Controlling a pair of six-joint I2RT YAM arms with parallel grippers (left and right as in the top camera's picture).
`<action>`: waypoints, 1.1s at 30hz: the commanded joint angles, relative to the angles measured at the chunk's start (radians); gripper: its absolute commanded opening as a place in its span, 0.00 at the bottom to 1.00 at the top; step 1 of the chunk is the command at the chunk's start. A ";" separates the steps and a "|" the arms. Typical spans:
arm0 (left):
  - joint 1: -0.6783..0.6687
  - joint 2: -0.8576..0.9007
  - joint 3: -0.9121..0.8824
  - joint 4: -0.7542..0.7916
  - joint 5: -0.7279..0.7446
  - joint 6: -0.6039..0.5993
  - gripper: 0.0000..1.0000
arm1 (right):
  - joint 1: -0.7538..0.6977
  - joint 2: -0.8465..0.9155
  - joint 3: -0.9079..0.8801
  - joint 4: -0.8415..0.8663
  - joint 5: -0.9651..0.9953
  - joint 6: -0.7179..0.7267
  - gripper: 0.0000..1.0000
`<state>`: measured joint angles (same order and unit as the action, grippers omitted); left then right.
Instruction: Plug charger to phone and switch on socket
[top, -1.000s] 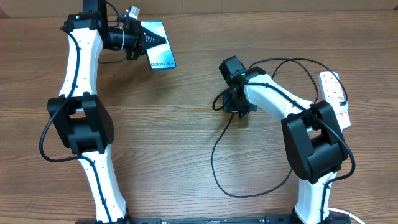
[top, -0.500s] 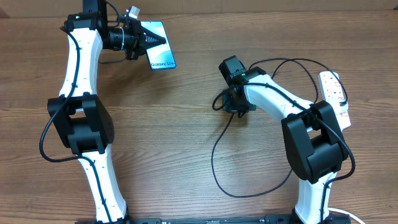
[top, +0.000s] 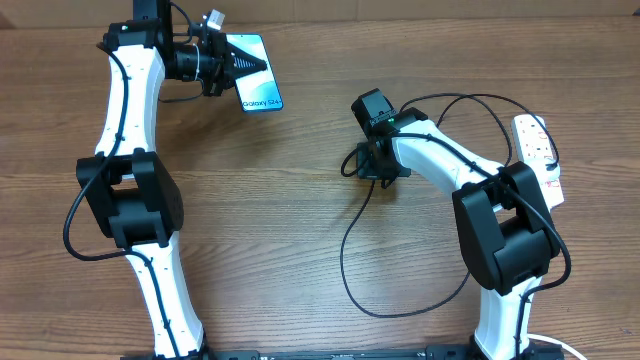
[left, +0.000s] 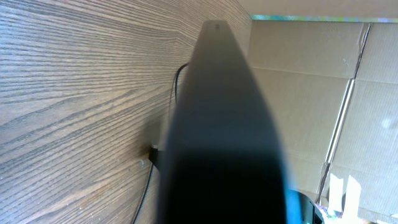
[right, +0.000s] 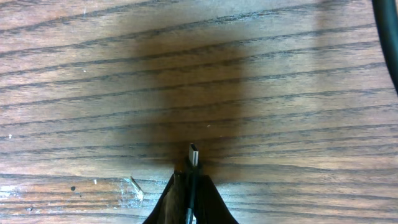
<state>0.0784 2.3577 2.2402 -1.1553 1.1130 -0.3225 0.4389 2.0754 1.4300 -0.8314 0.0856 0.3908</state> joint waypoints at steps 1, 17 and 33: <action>-0.010 -0.016 0.021 -0.001 0.028 0.016 0.04 | -0.003 0.012 -0.020 0.002 0.010 -0.010 0.04; -0.011 -0.016 0.021 0.065 0.329 0.003 0.04 | -0.148 -0.110 0.077 0.133 -1.194 -0.244 0.04; -0.062 -0.016 0.021 0.103 0.317 -0.052 0.04 | -0.084 -0.110 0.077 0.397 -1.380 -0.082 0.04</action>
<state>0.0292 2.3577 2.2402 -1.0588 1.3769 -0.3538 0.3595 1.9949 1.4853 -0.4553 -1.2552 0.2443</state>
